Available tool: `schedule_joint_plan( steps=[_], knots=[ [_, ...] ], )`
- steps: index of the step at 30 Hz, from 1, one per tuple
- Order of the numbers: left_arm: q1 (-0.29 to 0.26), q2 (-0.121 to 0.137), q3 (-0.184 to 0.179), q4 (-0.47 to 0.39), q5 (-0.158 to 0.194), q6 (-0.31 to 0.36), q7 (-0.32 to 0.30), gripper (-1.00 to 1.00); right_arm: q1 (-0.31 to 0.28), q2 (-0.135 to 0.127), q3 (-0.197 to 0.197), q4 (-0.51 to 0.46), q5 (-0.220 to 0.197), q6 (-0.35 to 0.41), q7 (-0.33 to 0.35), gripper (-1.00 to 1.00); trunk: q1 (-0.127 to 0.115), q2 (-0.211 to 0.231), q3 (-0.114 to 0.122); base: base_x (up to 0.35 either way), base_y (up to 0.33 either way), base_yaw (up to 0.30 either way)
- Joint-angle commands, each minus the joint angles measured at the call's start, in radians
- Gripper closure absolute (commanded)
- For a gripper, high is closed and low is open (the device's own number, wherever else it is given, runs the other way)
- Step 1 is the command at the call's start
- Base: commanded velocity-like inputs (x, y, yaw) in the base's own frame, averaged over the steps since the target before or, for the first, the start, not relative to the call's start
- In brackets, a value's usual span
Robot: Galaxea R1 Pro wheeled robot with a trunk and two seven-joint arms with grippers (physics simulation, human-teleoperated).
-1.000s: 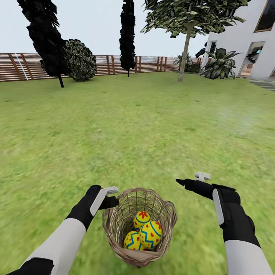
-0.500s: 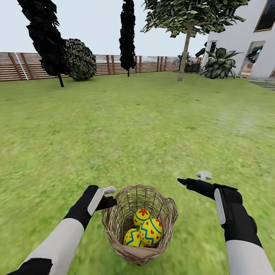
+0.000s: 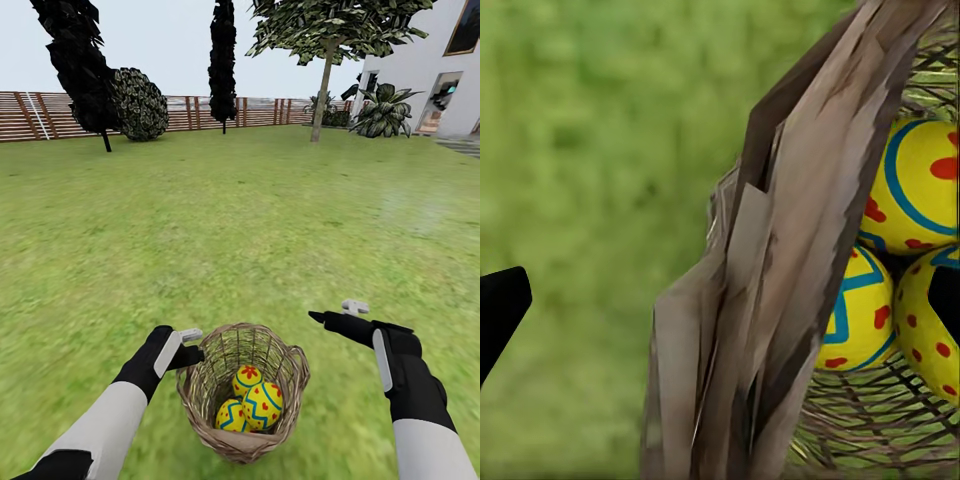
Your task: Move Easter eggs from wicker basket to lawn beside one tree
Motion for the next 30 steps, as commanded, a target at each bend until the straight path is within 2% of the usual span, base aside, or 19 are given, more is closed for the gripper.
schedule_joint_plan(
  steps=[1, 2, 3, 22, 30],
  knots=[
    [0.0, 0.0, 0.0, 0.065, 0.022, 0.001, 0.01, -1.0, -0.001, 0.001, -0.001, -0.001, 0.003, 0.005, 0.006, -1.0, 0.0, 0.0, -0.001, 0.0, 0.0, 0.0],
    [0.0, 0.0, 0.0, 0.067, 0.022, 0.001, 0.01, -1.0, -0.001, 0.001, 0.0, -0.001, 0.003, 0.005, 0.006, -1.0, 0.0, 0.0, -0.001, 0.0, 0.0, 0.0],
    [0.0, 0.0, 0.0, 0.068, 0.022, 0.001, 0.01, 1.0, -0.001, 0.0, 0.0, -0.001, 0.003, 0.005, 0.006, -1.0, 0.0, 0.0, -0.001, 0.0, 0.0, 0.0],
    [0.0, 0.0, 0.0, 0.061, 0.022, 0.001, 0.01, 1.0, -0.001, -0.001, 0.0, -0.001, 0.003, 0.005, 0.006, -1.0, 0.0, 0.0, -0.001, 0.0, 0.0, 0.0],
    [0.0, 0.0, 0.0, 0.059, 0.022, 0.001, 0.01, 1.0, -0.001, -0.001, 0.0, -0.001, 0.003, 0.005, 0.006, -1.0, -0.031, 0.056, 0.024, 0.0, 0.0, 0.0]
  ],
)
